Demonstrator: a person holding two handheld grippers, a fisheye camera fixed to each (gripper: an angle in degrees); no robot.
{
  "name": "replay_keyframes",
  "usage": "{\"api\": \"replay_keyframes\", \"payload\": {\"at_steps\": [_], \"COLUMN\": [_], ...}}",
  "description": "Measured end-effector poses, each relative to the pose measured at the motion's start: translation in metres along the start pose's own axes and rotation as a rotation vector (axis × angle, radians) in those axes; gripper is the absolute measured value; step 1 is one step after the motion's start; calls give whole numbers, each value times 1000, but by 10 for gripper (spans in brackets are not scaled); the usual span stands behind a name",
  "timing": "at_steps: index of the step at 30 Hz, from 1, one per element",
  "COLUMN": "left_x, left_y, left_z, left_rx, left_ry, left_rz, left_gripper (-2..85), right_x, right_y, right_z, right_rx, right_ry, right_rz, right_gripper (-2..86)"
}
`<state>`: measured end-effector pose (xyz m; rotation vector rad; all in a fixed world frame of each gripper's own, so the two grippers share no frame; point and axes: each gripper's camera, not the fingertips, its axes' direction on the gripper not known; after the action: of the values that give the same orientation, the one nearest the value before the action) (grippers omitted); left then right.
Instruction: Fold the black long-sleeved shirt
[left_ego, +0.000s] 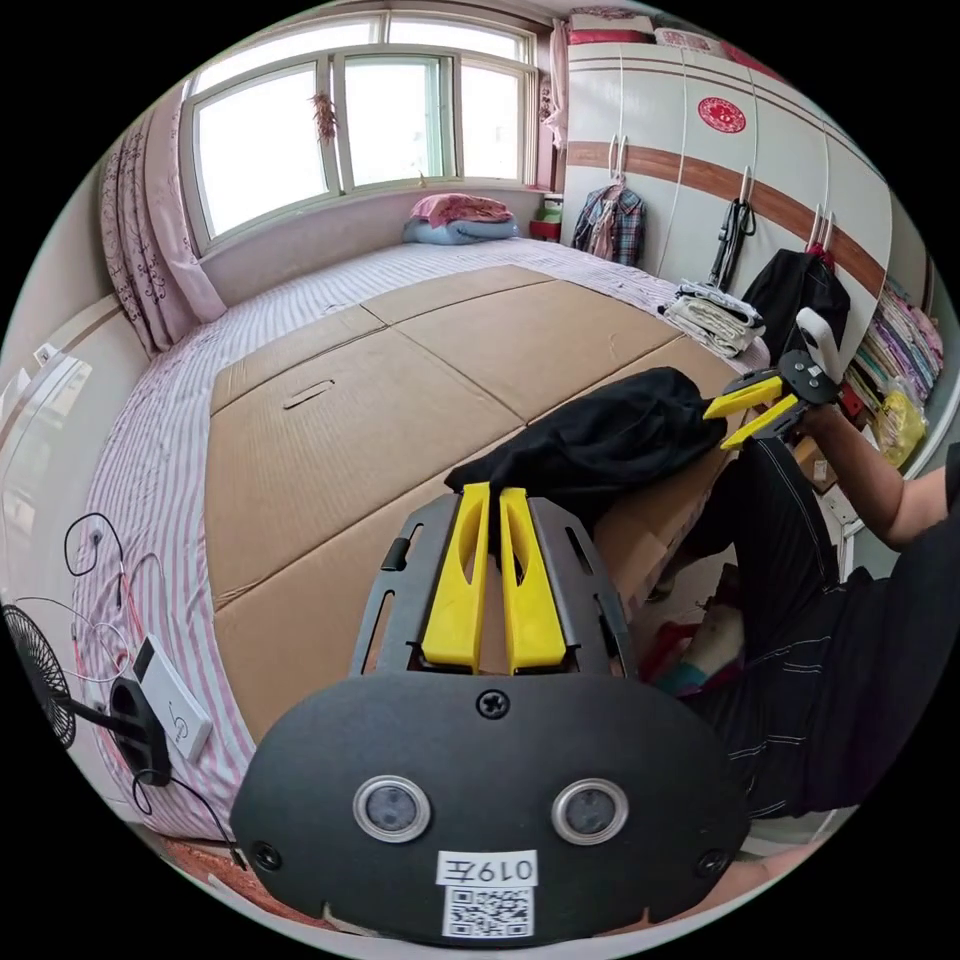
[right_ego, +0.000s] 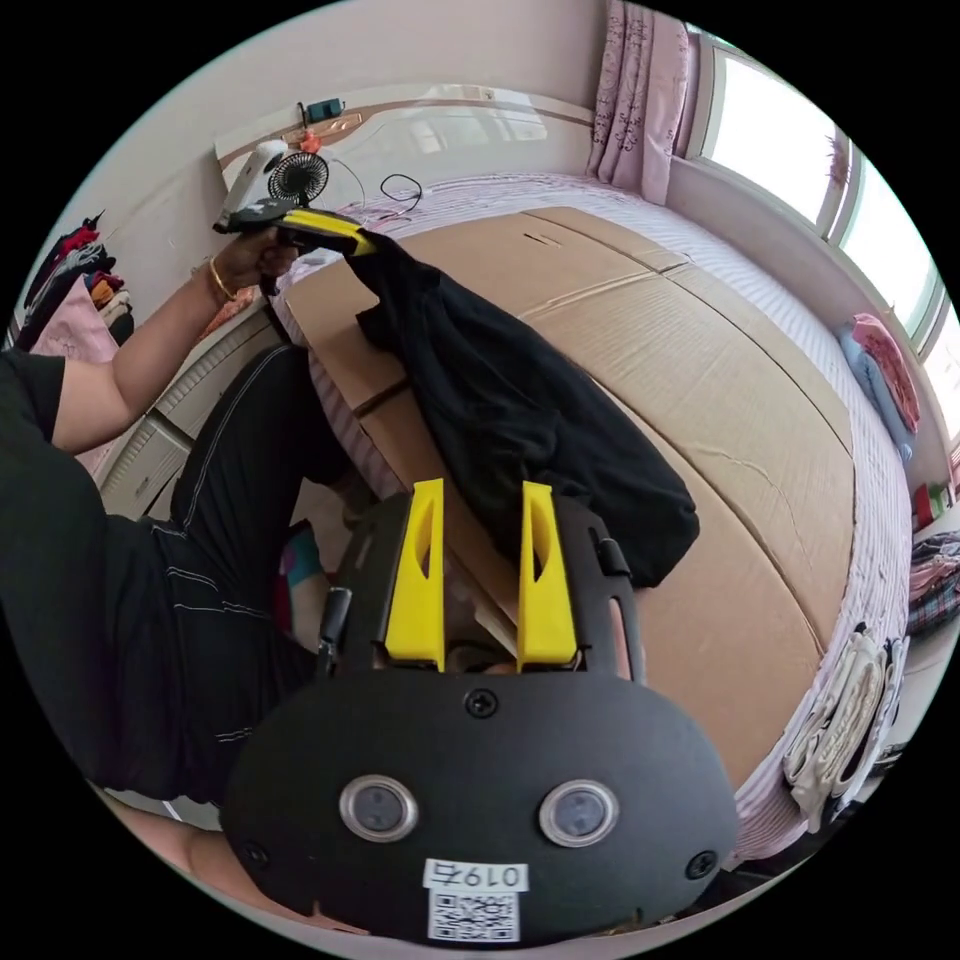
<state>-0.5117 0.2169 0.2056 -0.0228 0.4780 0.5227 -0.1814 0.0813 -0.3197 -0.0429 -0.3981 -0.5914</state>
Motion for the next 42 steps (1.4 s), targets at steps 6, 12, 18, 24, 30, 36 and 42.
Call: {"api": "replay_keyframes", "payload": {"at_steps": [6,12,18,24,30,36,42], "left_x": [-10,-19,-30,-40,-45,-52,-57], "left_y": [17,20,32,47,46,53,61], "left_z": [0,-3,-3,-15,-25,-48,-86], "left_rx": [6,-18,-37,-33,-30,-23,64], "left_ry": [26,23,23,34,35,31,31], "left_rz": [-31,-25,-45,-57,-49,-47,-65], "left_gripper": [10,10,10,9,9,9,10], "right_x": [17,-4,-59,-56,-84,-123,-129], "right_y": [-15,-29,-36,-37,-66,-67,-61], "right_z": [16,60,94,67,107,124,77], "right_rx": [2,-134,-268,-146,-254,-284,-92], "right_ry": [59,39,128,22,-12,33,64], "right_rz": [47,-59,-204,-118,-224,-284,-145], "right_gripper": [101,119,130,132,126,38,10]}}
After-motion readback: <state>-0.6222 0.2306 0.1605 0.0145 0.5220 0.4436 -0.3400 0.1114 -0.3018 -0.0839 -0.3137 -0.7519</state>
